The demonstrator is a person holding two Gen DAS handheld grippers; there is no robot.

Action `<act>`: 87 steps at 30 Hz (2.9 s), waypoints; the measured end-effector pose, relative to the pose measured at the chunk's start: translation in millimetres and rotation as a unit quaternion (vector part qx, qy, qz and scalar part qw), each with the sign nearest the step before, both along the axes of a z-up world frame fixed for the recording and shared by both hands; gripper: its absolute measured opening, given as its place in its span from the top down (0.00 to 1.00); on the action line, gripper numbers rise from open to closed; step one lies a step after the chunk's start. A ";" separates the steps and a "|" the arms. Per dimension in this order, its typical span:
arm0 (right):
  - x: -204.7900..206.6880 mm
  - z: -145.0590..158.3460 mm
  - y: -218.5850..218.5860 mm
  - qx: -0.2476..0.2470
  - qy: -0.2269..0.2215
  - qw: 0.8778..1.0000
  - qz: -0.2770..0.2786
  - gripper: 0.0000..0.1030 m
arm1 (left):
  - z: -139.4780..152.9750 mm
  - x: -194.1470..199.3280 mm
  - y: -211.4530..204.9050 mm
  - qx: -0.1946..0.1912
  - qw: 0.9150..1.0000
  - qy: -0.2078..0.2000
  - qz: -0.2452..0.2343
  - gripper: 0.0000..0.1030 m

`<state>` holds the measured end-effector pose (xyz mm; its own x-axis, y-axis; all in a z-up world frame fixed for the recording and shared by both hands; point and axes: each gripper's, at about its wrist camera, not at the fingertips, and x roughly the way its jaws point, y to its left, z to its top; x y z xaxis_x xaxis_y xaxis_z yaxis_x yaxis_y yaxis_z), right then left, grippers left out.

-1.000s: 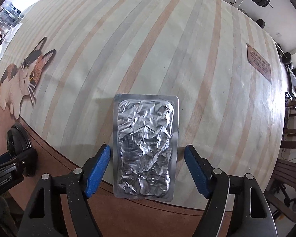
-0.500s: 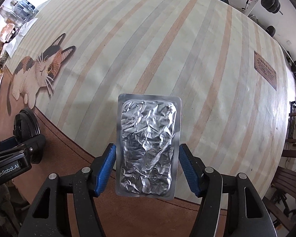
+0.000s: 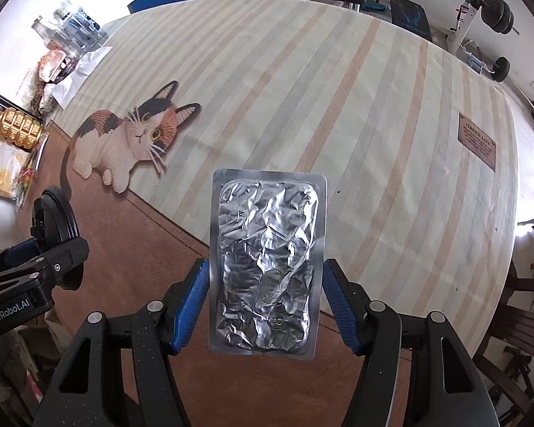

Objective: Collect trash

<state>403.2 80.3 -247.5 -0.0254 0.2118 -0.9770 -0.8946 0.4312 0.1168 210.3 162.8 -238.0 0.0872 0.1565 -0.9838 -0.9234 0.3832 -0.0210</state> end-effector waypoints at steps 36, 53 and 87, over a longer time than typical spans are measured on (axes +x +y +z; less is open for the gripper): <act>-333.6 -168.9 -293.7 -0.052 0.092 0.989 -0.103 0.35 | -243.8 -286.5 -192.0 -0.195 0.978 -0.075 -0.002 0.18; -303.7 -454.2 -254.3 -0.081 0.141 0.978 -0.129 0.13 | -486.4 -280.2 -165.7 -0.290 0.953 -0.074 0.042 0.02; -308.6 -19.3 -320.4 -0.062 0.112 0.986 -0.111 0.00 | -36.2 -250.8 -235.0 -0.110 0.976 -0.024 -0.186 0.02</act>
